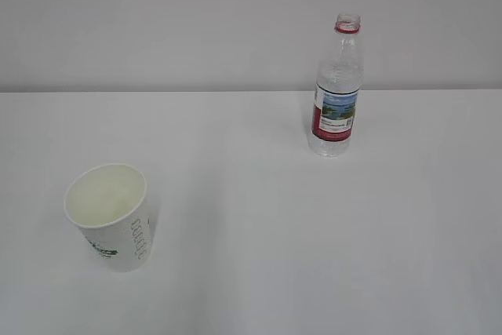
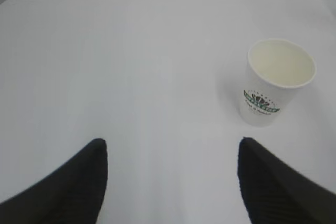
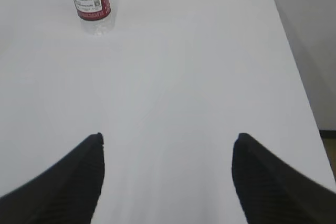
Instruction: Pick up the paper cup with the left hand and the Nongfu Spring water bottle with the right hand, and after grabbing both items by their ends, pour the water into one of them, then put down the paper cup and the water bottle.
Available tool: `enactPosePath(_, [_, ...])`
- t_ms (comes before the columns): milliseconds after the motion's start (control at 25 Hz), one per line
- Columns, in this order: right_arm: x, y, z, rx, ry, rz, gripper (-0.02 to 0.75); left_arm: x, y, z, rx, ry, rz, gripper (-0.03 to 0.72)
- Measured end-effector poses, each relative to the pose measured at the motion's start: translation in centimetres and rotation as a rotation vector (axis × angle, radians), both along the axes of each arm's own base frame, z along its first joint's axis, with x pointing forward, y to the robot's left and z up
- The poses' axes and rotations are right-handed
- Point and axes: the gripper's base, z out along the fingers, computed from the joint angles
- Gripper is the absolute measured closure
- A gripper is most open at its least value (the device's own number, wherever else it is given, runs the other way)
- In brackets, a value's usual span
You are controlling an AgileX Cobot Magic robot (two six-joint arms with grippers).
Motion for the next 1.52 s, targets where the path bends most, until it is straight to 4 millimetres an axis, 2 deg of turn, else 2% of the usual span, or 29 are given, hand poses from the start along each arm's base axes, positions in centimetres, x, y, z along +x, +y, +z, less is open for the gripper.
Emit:
enactPosePath(200, [0.1,0.0,1.8,0.008,-0.154,0.007,0.169,0.2,0.0,2.1,-0.009,-0.194,0.003,0.127])
enactPosePath(400, [0.4,0.1,2.7,0.012,-0.252,0.012,0.169,0.5,0.1,3.6,-0.010,-0.352,0.010,0.127])
enactPosePath(800, [0.7,0.2,4.3,0.011,-0.438,0.019,0.169,0.6,0.2,4.6,0.000,-0.472,0.019,0.127])
enactPosePath(1520, [0.8,0.1,4.5,0.003,-0.472,0.017,0.169,0.6,0.2,4.9,-0.001,-0.503,0.019,0.127])
